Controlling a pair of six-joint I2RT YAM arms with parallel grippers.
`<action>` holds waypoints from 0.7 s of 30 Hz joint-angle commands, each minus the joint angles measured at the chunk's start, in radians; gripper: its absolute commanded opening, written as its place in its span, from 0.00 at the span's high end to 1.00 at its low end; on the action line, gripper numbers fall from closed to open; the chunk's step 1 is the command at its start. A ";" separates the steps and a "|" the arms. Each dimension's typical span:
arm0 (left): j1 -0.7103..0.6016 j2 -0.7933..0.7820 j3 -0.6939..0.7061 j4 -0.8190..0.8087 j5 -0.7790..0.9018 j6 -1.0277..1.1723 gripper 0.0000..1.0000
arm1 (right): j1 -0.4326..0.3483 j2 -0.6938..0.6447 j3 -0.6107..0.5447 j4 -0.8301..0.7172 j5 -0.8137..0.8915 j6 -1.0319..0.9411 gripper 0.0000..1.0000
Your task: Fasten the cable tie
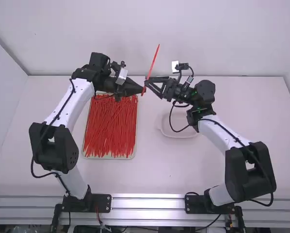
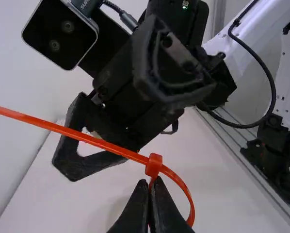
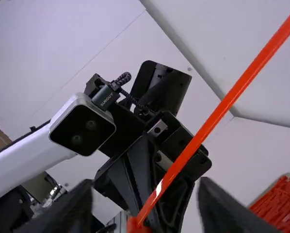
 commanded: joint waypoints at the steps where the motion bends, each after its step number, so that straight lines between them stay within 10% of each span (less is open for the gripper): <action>1: -0.009 0.001 0.028 0.011 0.044 -0.015 0.98 | 0.005 -0.024 -0.005 0.009 0.002 -0.008 0.62; 9: -0.016 0.001 0.027 0.095 0.044 -0.112 0.98 | 0.005 -0.024 -0.005 0.008 0.001 -0.008 1.00; 18: -0.023 0.001 0.027 0.090 0.032 -0.111 0.97 | -0.008 -0.024 -0.005 0.010 -0.018 -0.008 1.00; 21: -0.016 0.001 0.027 0.111 0.024 -0.170 0.63 | -0.020 -0.024 -0.005 0.016 -0.043 -0.008 1.00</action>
